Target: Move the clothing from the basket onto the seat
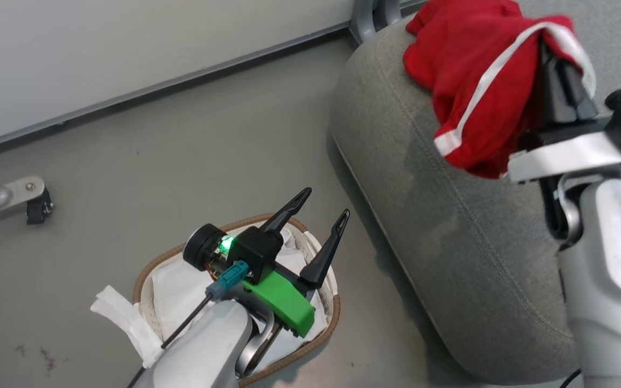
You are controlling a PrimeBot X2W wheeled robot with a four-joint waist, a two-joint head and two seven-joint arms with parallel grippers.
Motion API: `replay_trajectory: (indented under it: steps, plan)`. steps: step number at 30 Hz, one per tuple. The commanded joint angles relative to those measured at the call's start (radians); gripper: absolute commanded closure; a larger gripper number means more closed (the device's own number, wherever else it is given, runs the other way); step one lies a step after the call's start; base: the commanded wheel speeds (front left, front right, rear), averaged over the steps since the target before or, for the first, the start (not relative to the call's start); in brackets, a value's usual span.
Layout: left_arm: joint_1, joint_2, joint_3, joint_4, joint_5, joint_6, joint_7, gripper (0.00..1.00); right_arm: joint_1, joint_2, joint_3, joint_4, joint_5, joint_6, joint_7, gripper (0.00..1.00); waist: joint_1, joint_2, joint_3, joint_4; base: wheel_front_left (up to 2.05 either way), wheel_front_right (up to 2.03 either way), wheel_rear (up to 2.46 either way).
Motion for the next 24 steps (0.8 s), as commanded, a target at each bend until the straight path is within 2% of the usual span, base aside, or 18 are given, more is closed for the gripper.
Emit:
replay_trajectory:
  steps: [1, 9, 15, 20, 24]
  plan:
    - [-0.023, 0.013, 0.002, -0.003, 0.010, -0.003, 0.000, 0.00, -0.048, -0.025, -0.017, 0.002, -0.011, -0.001, -0.005, 1.00, 0.0000, -0.0001, 0.056, 0.020, 0.00, 0.00, 0.00]
    - [-0.074, 0.032, -0.010, -0.024, 0.023, -0.003, 0.000, 0.00, -0.312, -0.204, -0.110, 0.062, -0.056, -0.001, -0.005, 1.00, 0.0000, -0.0001, 0.172, 0.099, 0.00, 0.00, 0.00]
    - [-0.116, 0.038, -0.022, -0.045, 0.035, -0.003, 0.000, 0.00, -0.454, -0.348, -0.201, 0.205, -0.076, -0.001, -0.004, 1.00, 0.0000, -0.0001, 0.256, 0.161, 0.00, 0.00, 0.00]
    - [-0.135, 0.044, -0.023, -0.060, 0.043, -0.003, 0.000, 0.00, -0.481, -0.381, -0.263, 0.300, -0.085, -0.001, -0.003, 1.00, 0.0000, -0.0001, 0.316, 0.185, 0.00, 0.00, 0.00]
    - [-0.148, 0.048, -0.018, -0.062, 0.053, -0.003, 0.000, 0.00, -0.449, -0.362, -0.279, 0.365, -0.095, -0.001, -0.003, 1.00, 0.0000, -0.0001, 0.363, 0.192, 0.00, 0.00, 0.00]
